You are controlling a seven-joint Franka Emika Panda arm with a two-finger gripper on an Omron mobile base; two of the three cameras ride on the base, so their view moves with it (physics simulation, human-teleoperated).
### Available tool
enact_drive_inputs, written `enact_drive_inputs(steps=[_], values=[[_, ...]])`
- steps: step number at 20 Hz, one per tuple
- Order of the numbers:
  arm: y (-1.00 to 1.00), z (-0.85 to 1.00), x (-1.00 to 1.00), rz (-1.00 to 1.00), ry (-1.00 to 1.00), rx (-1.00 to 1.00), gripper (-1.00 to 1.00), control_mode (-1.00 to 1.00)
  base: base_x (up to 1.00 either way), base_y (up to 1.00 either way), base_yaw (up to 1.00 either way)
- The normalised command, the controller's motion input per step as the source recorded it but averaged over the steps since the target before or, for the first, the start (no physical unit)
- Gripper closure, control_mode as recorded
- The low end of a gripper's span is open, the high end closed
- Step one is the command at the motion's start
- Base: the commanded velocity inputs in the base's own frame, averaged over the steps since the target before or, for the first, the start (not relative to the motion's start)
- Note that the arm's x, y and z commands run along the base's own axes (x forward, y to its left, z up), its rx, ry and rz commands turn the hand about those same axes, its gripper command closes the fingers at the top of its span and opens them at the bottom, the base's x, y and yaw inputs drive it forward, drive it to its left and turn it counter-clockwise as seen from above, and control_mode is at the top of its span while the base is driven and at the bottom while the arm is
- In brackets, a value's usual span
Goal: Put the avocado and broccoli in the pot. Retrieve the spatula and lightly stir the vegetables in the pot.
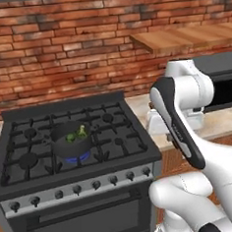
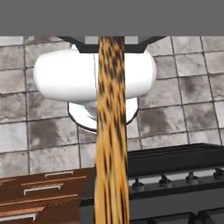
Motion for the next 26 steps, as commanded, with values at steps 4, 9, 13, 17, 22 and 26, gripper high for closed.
enact_drive_inputs(steps=[4, 9, 13, 17, 22, 26], values=[[0.00, 0.00, 0.00, 0.00, 0.00, 0.00, 1.00, 1.00, 0.00, 0.96, 0.11], [0.00, 0.00, 0.00, 0.00, 0.00, 0.00, 1.00, 1.00, 0.25, 0.84, 0.00], [0.00, 0.00, 0.00, 0.00, 0.00, 0.00, 1.00, 1.00, 0.45, 0.09, -0.10], [0.00, 0.00, 0.00, 0.00, 0.00, 0.00, 1.00, 1.00, 0.73, -0.01, -0.10], [0.00, 0.00, 0.00, 0.00, 0.00, 0.00, 1.00, 1.00, 0.59, 0.00, -0.04], [0.00, 0.00, 0.00, 0.00, 0.00, 0.00, 1.00, 1.00, 0.00, 0.00, -0.01]])
